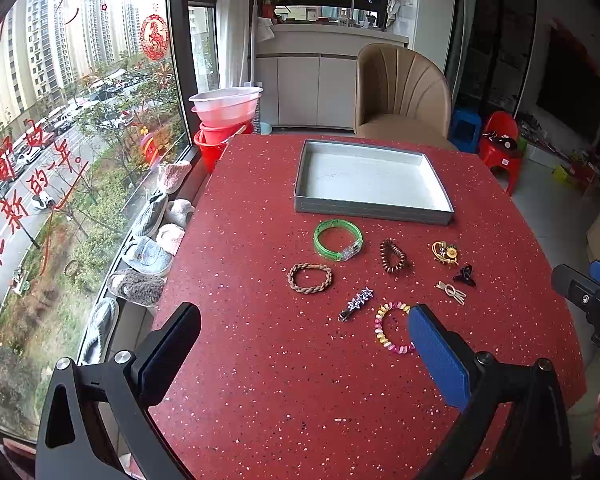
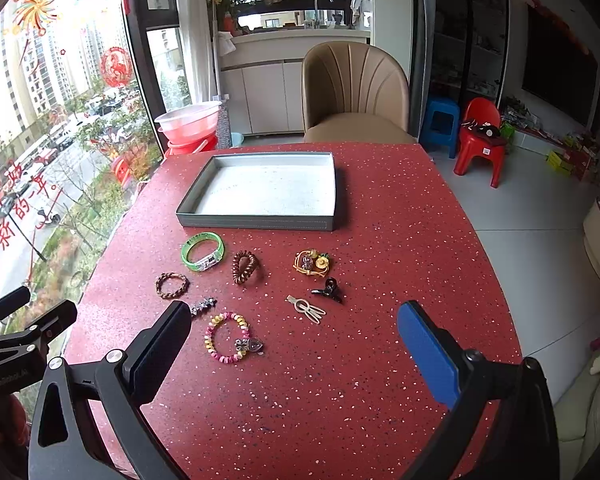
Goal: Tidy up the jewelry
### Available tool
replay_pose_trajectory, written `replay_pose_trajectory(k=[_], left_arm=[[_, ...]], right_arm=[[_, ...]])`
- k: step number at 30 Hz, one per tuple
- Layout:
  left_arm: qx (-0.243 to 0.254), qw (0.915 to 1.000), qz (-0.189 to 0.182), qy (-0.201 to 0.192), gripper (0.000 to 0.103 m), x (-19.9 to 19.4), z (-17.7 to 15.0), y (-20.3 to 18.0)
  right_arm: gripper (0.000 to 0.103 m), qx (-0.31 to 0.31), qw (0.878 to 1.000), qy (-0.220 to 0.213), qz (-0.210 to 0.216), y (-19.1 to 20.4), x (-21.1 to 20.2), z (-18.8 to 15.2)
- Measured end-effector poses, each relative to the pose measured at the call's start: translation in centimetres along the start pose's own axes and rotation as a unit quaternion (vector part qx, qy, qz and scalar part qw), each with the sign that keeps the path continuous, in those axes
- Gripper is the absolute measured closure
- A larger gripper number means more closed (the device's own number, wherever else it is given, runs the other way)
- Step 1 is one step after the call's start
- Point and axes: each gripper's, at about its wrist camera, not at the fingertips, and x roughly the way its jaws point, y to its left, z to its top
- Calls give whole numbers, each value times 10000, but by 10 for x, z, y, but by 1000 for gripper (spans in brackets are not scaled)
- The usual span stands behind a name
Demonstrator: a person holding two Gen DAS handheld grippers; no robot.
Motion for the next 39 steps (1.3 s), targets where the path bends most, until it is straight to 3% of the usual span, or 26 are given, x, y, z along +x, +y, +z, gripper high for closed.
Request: replay_pose_trajectory(k=[39], left_arm=[[56, 10000, 8, 54, 0, 4, -2, -1]], right_arm=[[0, -3, 10000, 44, -59, 0, 1, 2]])
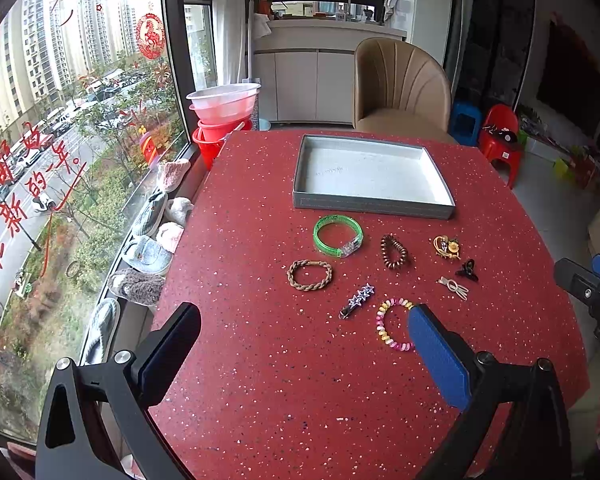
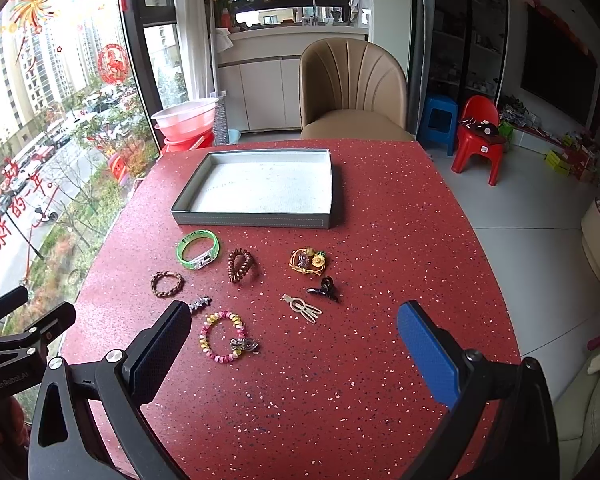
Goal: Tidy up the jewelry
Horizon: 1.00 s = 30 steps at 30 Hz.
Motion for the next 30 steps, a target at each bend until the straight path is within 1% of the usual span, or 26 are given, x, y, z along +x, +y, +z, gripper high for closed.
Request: replay_pose_trajectory(k=[30], left_arm=[[64, 9999, -7, 99, 0, 2, 1, -2]], right_arm=[[0, 5, 10000, 43, -27, 0, 1, -1]])
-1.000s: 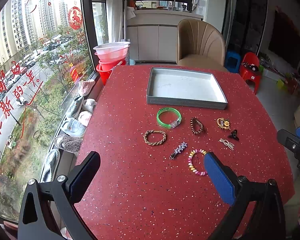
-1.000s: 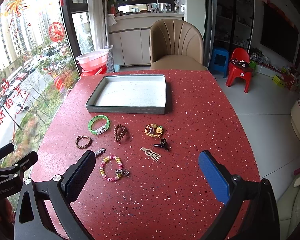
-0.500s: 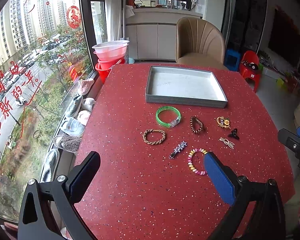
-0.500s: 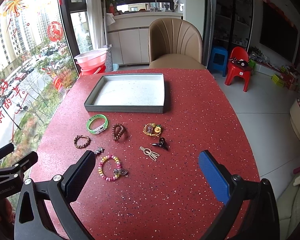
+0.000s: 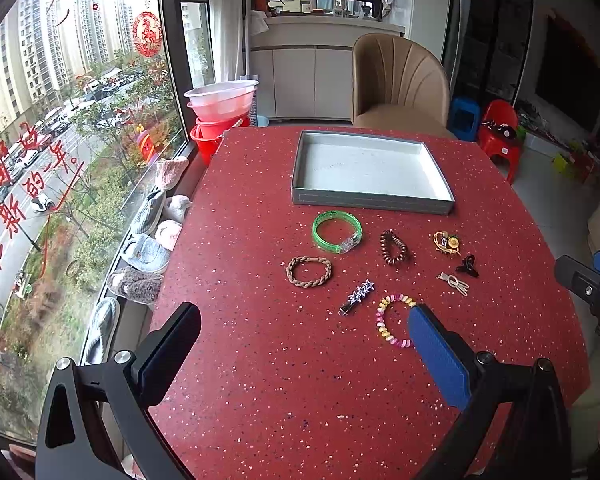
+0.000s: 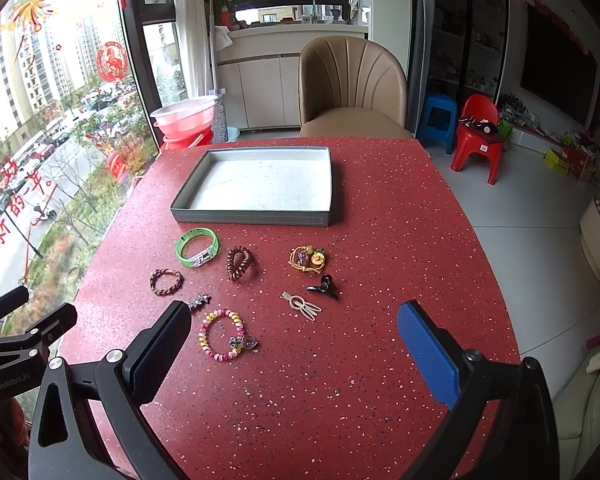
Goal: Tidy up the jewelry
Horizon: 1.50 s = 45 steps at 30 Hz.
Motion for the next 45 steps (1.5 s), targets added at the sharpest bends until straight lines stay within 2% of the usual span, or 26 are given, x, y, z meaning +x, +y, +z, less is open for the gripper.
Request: replay_pose_trajectory(k=[29, 32, 36, 41, 45], left_arm=[[32, 9998, -18, 178, 0, 11, 4, 3], [54, 9996, -41, 287, 0, 15, 4, 5], [52, 9983, -255, 529, 0, 25, 5, 11], [31, 9948, -429, 923, 0, 46, 11, 19], [165, 9933, -447, 1057, 0, 67, 16, 21]], right_arm=[[0, 74, 9998, 192, -4, 2, 8, 4], [0, 188, 9993, 311, 70, -1, 11, 5], [0, 493, 9968, 492, 393, -4, 19, 8], [0, 462, 9960, 590, 489, 4, 29, 14], [0, 485, 9925, 975, 556, 5, 47, 14]])
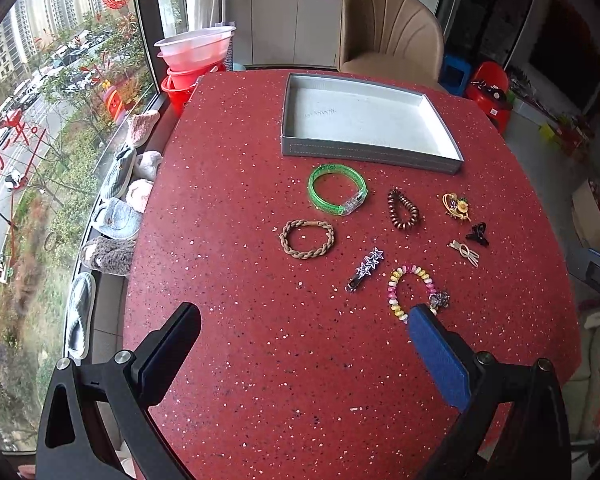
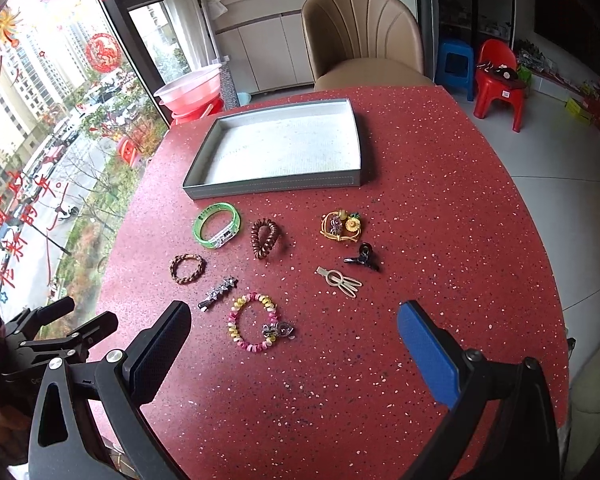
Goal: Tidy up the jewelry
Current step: 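Lower the right gripper onto the black claw hair clip and close it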
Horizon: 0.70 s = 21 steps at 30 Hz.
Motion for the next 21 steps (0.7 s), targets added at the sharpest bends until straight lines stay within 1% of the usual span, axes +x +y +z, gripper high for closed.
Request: replay_pose_trajectory(k=[3, 8, 11, 14, 18, 21], left_arm=[[141, 9997, 208, 60, 0, 18, 5, 1], [123, 9993, 186, 298, 0, 54, 11, 4], [34, 9995, 141, 266, 0, 67, 15, 6], [2, 9992, 225, 316, 0, 86, 21, 6], [-157, 9992, 247, 282, 0, 107, 31, 7], [-209, 9989, 285, 292, 0, 120, 38, 6]], right_arm=[[0, -7, 9991, 406, -135, -8, 21, 0], [0, 198, 9943, 1030, -178, -33, 62, -1], [0, 295, 9939, 1040, -226, -48, 81, 3], [0, 443, 9926, 1085, -323, -60, 101, 9], [0, 562, 9917, 1042, -493, -68, 124, 21], [0, 708, 9907, 1031, -533, -71, 138, 31]])
